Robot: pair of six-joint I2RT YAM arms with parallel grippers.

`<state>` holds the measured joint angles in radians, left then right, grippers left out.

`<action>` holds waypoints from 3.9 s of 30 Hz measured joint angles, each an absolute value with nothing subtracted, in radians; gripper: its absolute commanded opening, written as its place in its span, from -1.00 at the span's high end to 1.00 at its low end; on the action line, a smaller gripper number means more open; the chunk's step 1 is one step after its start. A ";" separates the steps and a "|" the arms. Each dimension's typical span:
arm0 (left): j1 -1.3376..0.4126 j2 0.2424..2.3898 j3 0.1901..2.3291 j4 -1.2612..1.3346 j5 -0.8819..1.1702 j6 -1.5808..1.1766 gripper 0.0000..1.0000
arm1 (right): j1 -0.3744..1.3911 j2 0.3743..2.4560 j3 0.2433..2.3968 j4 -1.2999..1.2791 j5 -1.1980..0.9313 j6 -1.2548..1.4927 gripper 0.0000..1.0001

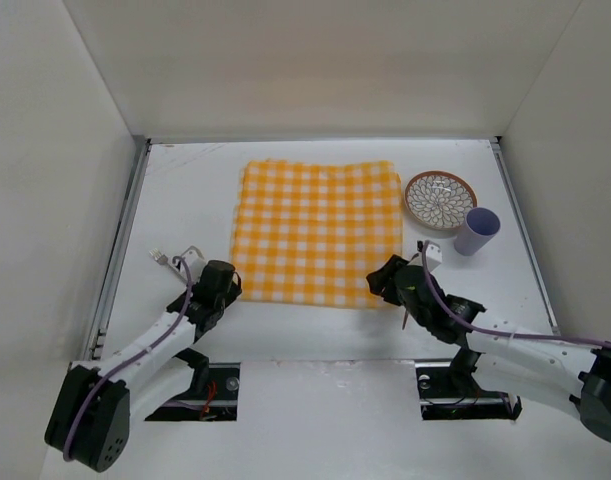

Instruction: Set the dinner table for one person

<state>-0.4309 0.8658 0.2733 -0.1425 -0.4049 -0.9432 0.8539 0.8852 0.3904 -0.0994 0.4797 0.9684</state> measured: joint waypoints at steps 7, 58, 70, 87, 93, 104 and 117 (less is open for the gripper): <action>-0.422 0.924 0.281 -0.089 -0.365 -0.911 0.95 | 0.849 0.902 0.390 -0.097 0.465 0.938 -0.18; -0.963 1.008 0.233 0.560 -0.527 -0.684 -0.11 | 0.364 1.040 0.722 -0.287 0.612 0.965 0.24; -0.992 1.150 0.229 0.652 -0.528 -0.679 -0.11 | -0.036 0.873 0.726 -0.422 0.652 0.778 -0.14; -1.004 1.230 0.245 0.700 -0.525 -0.674 -0.10 | -0.150 1.206 0.841 -0.390 0.486 0.623 0.14; -0.999 1.206 0.245 0.702 -0.525 -0.673 -0.10 | -0.150 1.251 0.841 -0.392 0.446 0.630 0.80; -0.969 1.174 0.243 0.707 -0.525 -0.670 -0.11 | 0.073 1.006 1.048 -0.558 0.569 0.613 0.80; -0.867 1.144 0.222 0.705 -0.522 -0.669 -0.13 | 0.429 1.731 1.595 -0.554 0.490 0.522 0.80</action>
